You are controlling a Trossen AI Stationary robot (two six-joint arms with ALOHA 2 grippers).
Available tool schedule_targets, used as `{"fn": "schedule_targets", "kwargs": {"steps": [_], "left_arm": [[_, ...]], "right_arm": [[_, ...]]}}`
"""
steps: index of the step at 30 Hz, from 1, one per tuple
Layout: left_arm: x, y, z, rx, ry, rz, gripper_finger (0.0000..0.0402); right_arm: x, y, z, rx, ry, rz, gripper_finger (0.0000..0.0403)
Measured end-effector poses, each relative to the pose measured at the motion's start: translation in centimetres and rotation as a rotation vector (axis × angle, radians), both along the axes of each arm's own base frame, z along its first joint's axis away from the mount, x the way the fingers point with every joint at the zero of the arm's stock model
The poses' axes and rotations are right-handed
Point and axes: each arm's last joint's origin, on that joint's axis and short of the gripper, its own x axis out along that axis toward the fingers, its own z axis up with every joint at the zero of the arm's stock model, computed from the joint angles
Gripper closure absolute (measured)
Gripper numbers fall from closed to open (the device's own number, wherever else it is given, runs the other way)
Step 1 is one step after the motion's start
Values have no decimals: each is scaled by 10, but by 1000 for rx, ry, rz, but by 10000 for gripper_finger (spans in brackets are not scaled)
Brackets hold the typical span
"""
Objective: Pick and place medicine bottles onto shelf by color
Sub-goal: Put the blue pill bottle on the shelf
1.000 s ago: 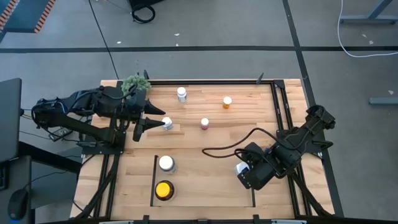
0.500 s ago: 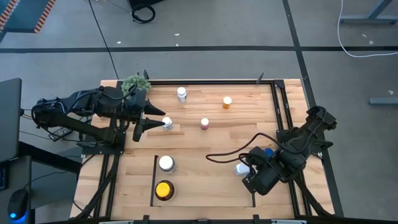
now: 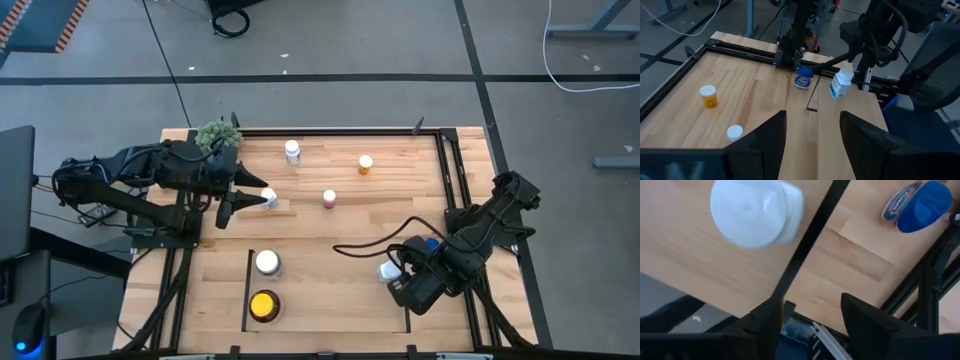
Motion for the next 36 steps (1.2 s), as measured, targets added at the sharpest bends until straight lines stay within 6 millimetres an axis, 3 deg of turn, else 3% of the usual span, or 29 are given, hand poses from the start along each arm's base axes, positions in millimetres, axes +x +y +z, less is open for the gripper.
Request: {"fn": "schedule_targets", "kwargs": {"steps": [7,13,22,26,32,36], "left_arm": [[-1,-5,0,0,0,-28,211],[0,-5,0,1,0,-28,214],[0,-5,0,-7,0,-25,214],[0,-5,0,-7,-1,-25,216],[0,-5,0,-8,-2,-22,217],[0,-5,0,-23,-1,-16,218]], "right_arm": [[-5,6,-1,-6,2,16,245],[2,1,1,-12,-44,35,244],[11,-23,57,-37,-306,92,230],[9,-44,60,-112,-343,87,230],[13,-95,35,-225,-244,35,217],[0,-127,20,-250,-175,-13,184]]}}
